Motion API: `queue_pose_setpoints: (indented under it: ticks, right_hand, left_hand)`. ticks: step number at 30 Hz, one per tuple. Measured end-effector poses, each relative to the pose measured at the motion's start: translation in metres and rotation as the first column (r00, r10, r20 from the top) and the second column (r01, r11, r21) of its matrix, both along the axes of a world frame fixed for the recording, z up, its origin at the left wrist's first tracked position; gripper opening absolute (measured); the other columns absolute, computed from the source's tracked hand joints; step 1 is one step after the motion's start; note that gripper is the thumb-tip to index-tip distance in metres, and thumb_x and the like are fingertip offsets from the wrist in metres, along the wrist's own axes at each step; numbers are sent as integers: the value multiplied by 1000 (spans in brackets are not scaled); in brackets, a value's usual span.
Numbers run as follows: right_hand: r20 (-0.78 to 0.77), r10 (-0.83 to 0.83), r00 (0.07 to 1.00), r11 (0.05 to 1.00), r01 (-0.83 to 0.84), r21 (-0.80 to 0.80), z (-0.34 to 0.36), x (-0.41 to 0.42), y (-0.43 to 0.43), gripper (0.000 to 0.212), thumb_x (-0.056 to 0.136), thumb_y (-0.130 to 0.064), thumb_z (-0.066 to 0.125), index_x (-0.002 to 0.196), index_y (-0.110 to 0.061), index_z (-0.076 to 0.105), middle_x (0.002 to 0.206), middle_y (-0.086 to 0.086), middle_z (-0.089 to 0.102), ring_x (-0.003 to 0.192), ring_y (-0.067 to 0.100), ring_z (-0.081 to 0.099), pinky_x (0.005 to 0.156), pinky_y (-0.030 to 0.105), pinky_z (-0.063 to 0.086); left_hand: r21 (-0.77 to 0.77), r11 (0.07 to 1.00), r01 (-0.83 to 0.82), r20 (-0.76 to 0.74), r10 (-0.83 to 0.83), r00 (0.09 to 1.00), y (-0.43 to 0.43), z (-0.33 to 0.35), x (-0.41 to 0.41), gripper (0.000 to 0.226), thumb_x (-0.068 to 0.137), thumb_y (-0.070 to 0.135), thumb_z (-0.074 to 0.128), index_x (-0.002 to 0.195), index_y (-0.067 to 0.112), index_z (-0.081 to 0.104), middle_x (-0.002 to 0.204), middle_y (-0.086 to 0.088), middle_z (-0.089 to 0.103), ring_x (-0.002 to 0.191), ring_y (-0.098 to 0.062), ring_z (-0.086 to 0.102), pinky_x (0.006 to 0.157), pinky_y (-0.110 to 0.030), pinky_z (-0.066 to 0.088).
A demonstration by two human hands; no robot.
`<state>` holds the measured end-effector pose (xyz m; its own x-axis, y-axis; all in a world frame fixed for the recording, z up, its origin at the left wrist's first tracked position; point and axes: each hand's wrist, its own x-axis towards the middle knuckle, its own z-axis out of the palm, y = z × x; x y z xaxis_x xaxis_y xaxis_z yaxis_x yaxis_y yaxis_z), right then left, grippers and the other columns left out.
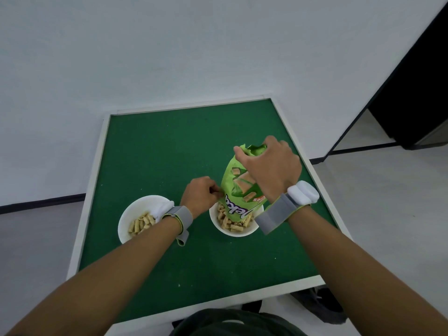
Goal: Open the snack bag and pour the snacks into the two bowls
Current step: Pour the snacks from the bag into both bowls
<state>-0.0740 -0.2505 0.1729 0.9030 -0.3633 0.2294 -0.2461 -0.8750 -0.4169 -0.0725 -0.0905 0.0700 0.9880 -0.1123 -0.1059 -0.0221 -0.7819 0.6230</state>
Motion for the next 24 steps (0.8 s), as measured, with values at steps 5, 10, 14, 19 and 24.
queue_pose_setpoints:
  ticks: [5,10,14,19,24]
  right_hand:
    - [17,25,1000,1000,-25,-18,0,-1,0,73,69,-78,50,105,-15,62,94,8,65,80,31,63,64,31,42]
    - [-1,4,1000,1000,-4,-12,-2,-1,-2,75,69,-80,49,107,-16,62,94,7,64,83,30,63,65,31,41]
    - [-13,11,1000,1000,-11,3,-4,-1,-4,79,68,-82,46,110,-17,60,99,9,64,87,32,63,69,34,47]
    - [-16,-13,1000,999,14,43,-6,0,-6,77,67,-82,47,104,-17,61,93,8,63,83,31,62,66,33,45]
    - [-68,-39,997,948,59,312,-6,1,-31,67,66,-79,53,80,-14,59,78,2,63,76,26,60,65,34,43]
  left_hand:
    - [9,1000,-4,8,4,1000,2,0,0,12,78,21,73,81,10,74,85,-7,68,77,-24,62,72,-33,51]
    - [21,1000,-3,-23,4,1000,4,2,-2,11,79,23,72,83,13,74,85,-2,67,79,-22,63,74,-33,52]
    - [29,1000,-8,-38,9,999,7,3,-2,11,80,25,71,84,15,74,84,1,65,78,-18,60,72,-28,47]
    - [9,1000,-24,-50,24,998,8,4,-1,8,79,25,72,79,17,72,80,4,61,79,-19,60,70,-29,46]
    - [-120,989,-88,-15,86,996,6,10,0,9,80,21,71,77,16,64,85,-1,62,80,-20,58,75,-32,48]
